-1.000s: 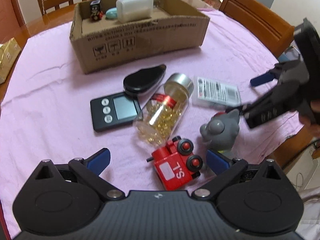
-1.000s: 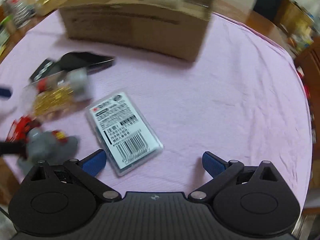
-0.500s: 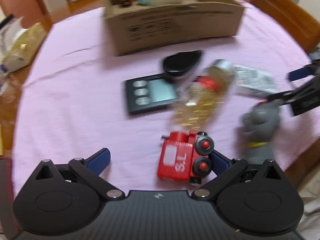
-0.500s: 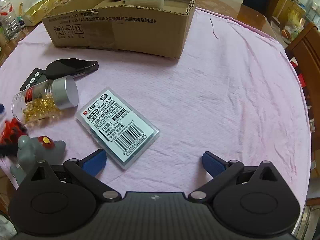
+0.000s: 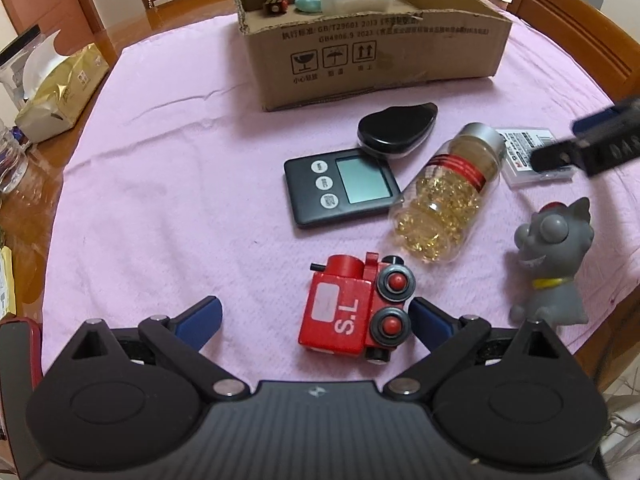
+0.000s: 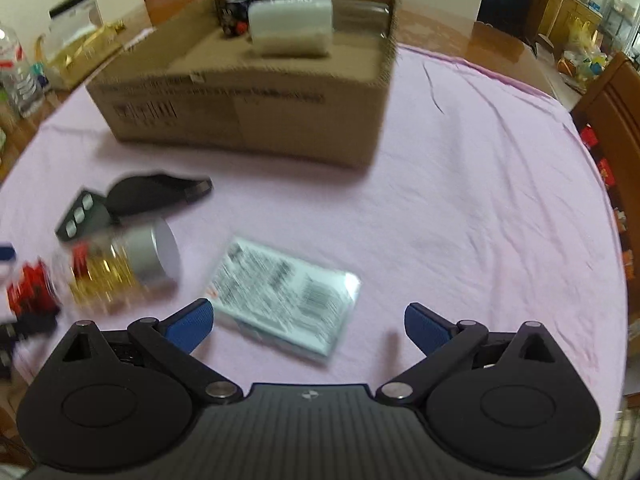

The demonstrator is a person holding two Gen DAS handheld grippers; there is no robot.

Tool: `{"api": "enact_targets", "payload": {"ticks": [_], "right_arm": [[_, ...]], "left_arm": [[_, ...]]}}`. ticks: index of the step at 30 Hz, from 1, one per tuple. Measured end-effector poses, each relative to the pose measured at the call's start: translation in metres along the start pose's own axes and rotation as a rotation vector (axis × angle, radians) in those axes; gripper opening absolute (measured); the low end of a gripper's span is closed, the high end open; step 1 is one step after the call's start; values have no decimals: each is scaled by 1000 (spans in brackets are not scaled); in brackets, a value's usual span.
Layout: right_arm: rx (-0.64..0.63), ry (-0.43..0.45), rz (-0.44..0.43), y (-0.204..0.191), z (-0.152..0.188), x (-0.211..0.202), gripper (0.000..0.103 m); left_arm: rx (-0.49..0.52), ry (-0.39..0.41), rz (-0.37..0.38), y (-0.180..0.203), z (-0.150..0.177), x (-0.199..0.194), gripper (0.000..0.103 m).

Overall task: Organize rigid objects
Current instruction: 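Move the left tool to the red toy train while the right tool approaches the white refill pack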

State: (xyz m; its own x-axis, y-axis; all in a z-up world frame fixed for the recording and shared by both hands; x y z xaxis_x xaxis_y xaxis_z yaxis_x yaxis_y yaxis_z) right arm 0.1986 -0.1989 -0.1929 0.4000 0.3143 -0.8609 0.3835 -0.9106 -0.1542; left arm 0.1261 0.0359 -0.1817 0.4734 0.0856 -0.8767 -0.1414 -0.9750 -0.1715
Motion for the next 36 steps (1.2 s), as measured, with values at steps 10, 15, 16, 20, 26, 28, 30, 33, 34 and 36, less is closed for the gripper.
{"api": "enact_targets", "payload": {"ticks": [10,15,16,20,26,28,30,33,34,36], "right_arm": [[-52,-29,33,-10,-6,25,103],[-35,-39,55,8,7,17,103],[-19,-39,49,13,9,16,103],[-5,-38,48,20,11,13,103],[-43,-24,29,22,13,11,103],[-58,-22,21,23,13,12,103],[-64,-18,19,22,11,14,103],[-68,-10,17,22,10,14,103],[-68,-5,18,22,9,15,103],[-73,-1,17,20,7,17,103]], "left_arm": [[-1,14,14,-4,-1,2,98],[-6,10,53,-3,3,2,87],[-2,10,59,-1,4,2,86],[54,41,86,8,3,-3,70],[107,54,119,18,-5,-5,48],[89,57,113,16,-10,-2,48],[44,59,86,11,-16,2,48],[-27,53,49,2,-22,7,48],[-36,50,47,1,-23,8,49],[-29,48,38,1,-22,7,49]]}}
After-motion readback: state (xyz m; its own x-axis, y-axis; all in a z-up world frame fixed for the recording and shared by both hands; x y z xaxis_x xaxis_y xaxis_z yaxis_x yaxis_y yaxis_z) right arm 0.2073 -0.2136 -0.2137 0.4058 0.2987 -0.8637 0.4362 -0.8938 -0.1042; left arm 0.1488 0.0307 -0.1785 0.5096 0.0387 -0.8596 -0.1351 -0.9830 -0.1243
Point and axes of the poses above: each gripper's, at about its wrist camera, not at the fingertips, and x roughly the way its jaws point, y to its right, z to its underside, the point moved 8 cm from there along x, roughly the way its jaws point, and after that the axes turned 8 degrees about -z, right-handed, at the moved point
